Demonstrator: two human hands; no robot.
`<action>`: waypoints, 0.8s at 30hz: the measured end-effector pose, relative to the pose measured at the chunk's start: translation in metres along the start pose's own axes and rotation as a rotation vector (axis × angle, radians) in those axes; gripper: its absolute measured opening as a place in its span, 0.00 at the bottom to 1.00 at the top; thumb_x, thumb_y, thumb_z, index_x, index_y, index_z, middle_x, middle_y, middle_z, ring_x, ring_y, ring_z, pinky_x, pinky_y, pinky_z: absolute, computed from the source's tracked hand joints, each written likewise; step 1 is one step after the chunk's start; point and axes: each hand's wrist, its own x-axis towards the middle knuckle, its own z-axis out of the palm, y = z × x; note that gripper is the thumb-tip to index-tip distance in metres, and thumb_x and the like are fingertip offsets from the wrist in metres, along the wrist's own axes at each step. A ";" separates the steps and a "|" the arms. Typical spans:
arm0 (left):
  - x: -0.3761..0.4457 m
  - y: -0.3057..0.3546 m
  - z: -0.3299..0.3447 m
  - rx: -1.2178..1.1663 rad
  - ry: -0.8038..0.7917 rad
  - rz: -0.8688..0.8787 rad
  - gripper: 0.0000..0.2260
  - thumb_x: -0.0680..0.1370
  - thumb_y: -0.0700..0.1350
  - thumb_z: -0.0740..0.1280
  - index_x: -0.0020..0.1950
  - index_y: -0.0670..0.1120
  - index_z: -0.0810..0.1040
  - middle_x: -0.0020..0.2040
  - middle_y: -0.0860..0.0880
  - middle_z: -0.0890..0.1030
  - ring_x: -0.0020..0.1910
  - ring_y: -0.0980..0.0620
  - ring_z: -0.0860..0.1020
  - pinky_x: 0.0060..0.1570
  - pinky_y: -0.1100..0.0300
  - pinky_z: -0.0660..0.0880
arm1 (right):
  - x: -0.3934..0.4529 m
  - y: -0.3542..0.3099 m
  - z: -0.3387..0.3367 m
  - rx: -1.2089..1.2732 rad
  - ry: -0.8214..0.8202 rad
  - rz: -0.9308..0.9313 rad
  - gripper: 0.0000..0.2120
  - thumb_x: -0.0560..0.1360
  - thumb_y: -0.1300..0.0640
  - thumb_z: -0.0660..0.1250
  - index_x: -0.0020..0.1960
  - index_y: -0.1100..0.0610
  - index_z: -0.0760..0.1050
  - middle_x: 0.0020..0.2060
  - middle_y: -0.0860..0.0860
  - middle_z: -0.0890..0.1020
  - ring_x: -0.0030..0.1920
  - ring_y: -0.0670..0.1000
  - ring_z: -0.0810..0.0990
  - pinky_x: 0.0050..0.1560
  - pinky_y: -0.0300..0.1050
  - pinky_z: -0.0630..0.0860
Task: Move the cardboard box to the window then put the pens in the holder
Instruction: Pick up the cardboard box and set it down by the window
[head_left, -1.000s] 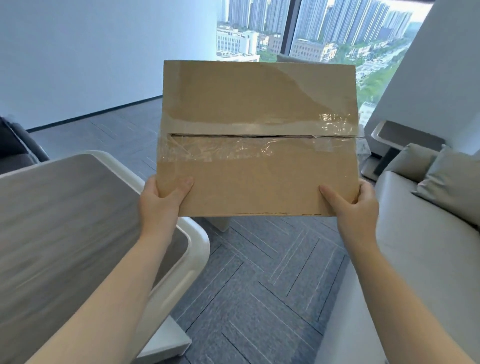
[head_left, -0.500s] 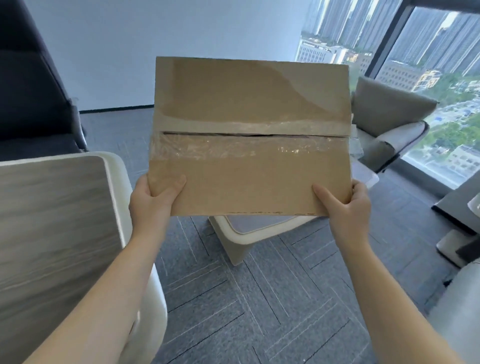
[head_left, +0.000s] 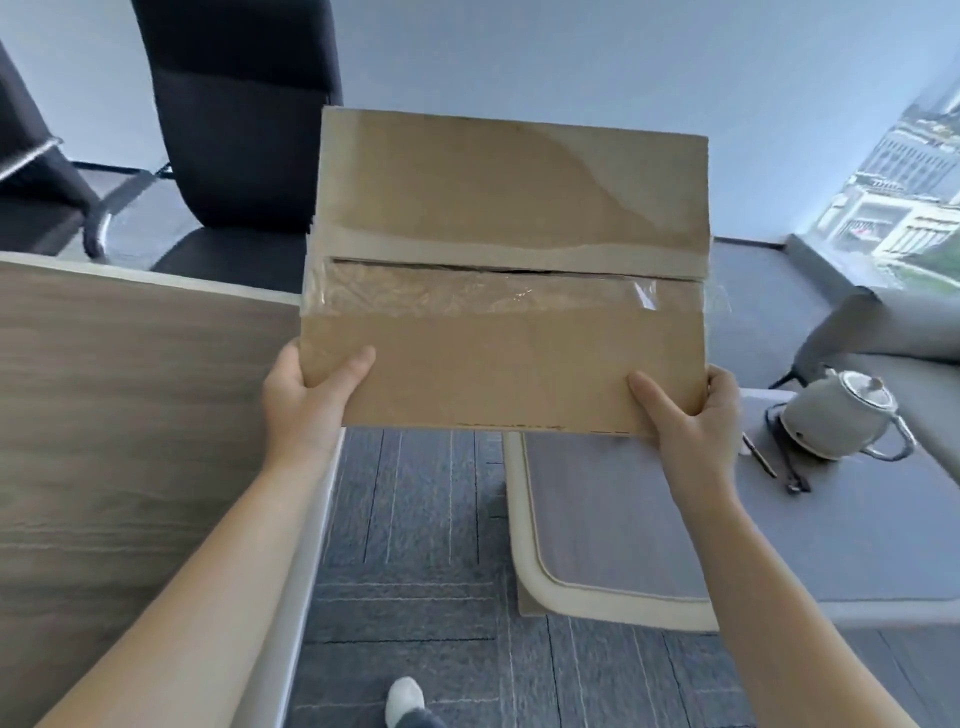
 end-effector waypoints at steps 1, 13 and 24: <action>0.014 -0.004 0.003 0.006 0.020 -0.002 0.07 0.69 0.42 0.69 0.44 0.49 0.73 0.39 0.55 0.76 0.32 0.67 0.76 0.31 0.75 0.72 | 0.014 0.004 0.012 0.006 -0.017 -0.001 0.16 0.66 0.56 0.71 0.49 0.55 0.67 0.39 0.42 0.74 0.39 0.40 0.73 0.34 0.23 0.70; 0.163 -0.034 0.048 0.050 0.133 -0.016 0.08 0.69 0.43 0.70 0.40 0.54 0.73 0.40 0.56 0.78 0.39 0.61 0.77 0.40 0.67 0.73 | 0.163 0.024 0.134 -0.018 -0.166 0.020 0.20 0.66 0.53 0.71 0.53 0.58 0.68 0.39 0.42 0.72 0.40 0.42 0.72 0.41 0.37 0.70; 0.340 -0.067 0.157 0.111 0.182 -0.004 0.11 0.69 0.46 0.70 0.50 0.48 0.74 0.42 0.57 0.77 0.43 0.59 0.76 0.43 0.62 0.72 | 0.356 0.057 0.240 0.040 -0.223 0.017 0.18 0.67 0.54 0.71 0.52 0.56 0.68 0.39 0.43 0.73 0.39 0.42 0.72 0.38 0.35 0.69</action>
